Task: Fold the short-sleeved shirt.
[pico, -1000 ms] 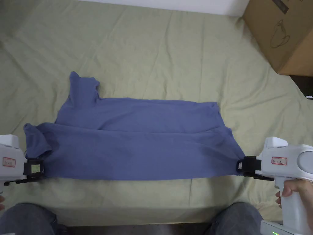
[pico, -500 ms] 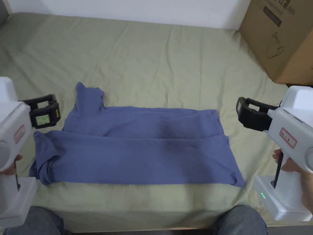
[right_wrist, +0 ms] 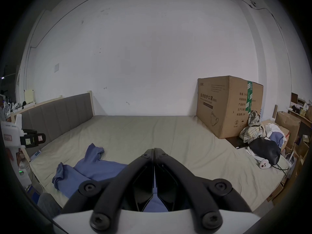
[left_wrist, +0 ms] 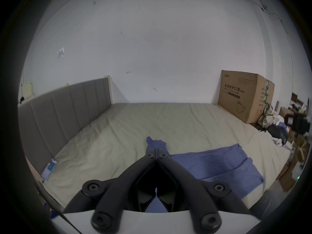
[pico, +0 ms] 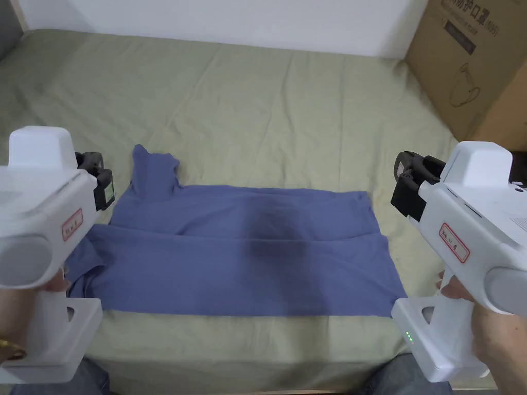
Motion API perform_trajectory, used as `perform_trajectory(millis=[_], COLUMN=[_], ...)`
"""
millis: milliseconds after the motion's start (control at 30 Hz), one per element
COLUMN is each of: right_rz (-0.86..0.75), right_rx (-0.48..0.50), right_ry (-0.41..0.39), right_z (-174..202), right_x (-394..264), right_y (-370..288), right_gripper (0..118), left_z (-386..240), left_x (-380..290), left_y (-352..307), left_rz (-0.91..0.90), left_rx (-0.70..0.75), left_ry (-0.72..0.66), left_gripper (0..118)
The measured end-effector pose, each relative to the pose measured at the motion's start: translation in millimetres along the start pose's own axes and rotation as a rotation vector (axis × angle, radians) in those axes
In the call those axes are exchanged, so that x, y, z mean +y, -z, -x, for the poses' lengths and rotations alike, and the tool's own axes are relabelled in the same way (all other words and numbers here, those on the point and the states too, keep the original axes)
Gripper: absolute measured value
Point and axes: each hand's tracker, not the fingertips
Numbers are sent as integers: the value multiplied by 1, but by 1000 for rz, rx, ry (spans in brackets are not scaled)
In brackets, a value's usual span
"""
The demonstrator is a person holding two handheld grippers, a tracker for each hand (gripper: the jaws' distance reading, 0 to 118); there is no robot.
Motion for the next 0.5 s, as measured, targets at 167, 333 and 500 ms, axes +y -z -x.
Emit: perform_trajectory(millis=[167,333,500], right_rz=[18,37,83], right_rx=[15,24,26], right_ry=[6,3,-19], right_z=[0,-1,-4], right_x=[1,3,0], right_y=[16,34,59], right_gripper=[0,0,0], left_z=[18,35,51], left_x=[30,49,33], left_y=[49,132,224], left_rz=[106,303,532], left_rx=[-23,-3,30], left_ry=[-33,-75,-44], left_gripper=[0,72,118])
